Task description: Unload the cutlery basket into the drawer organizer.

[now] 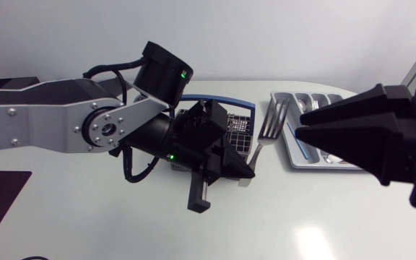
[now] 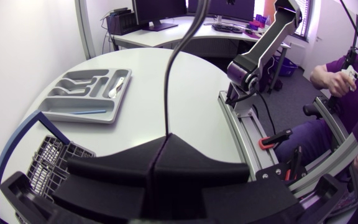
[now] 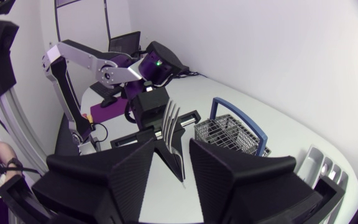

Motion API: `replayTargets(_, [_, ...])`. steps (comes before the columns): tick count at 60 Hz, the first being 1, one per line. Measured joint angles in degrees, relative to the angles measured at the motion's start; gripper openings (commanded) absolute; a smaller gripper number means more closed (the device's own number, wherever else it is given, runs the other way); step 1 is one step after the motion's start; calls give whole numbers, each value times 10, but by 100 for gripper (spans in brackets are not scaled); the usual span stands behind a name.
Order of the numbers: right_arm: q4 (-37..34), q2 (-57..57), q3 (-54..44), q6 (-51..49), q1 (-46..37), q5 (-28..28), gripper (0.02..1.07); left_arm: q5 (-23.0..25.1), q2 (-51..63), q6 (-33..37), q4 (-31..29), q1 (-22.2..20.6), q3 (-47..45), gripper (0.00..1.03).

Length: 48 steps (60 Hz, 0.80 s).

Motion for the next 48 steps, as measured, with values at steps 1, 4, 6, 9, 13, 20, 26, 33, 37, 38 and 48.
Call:
replayTargets(1, [-1,-5,-4,-5,-1,0,70,2,0,3,-4,0,0,3])
replayTargets(4, [-4,-25,-21,-28,-4,0,70,10,0,17,-23,0,0,3])
replayTargets(6, [-6,-36,-33,-45,-8,0,70,18,0,26,-35,0,0,3])
replayTargets(9, [-10,-48,-50,-73,-16,-3,70,26,0,39,-54,0,2,3])
replayTargets(13, [-10,-56,-74,-104,-26,-11,70,35,2,62,-88,0,11,3])
replayTargets(20, [-8,-58,-105,-143,-42,-39,70,39,8,100,-139,-2,28,3])
replayTargets(26, [5,-50,-118,-163,-52,-68,70,43,13,128,-170,-5,38,3])
replayTargets(33, [20,-24,-119,-179,-55,-99,70,54,19,154,-202,-5,47,3])
replayTargets(37, [30,-9,-123,-179,-49,-104,70,56,21,161,-205,-5,49,3])
replayTargets(38, [33,-5,-124,-179,-46,-105,70,57,21,163,-205,-5,49,3])
replayTargets(48, [76,14,-137,-170,-9,-103,60,67,23,168,-215,-5,57,3])
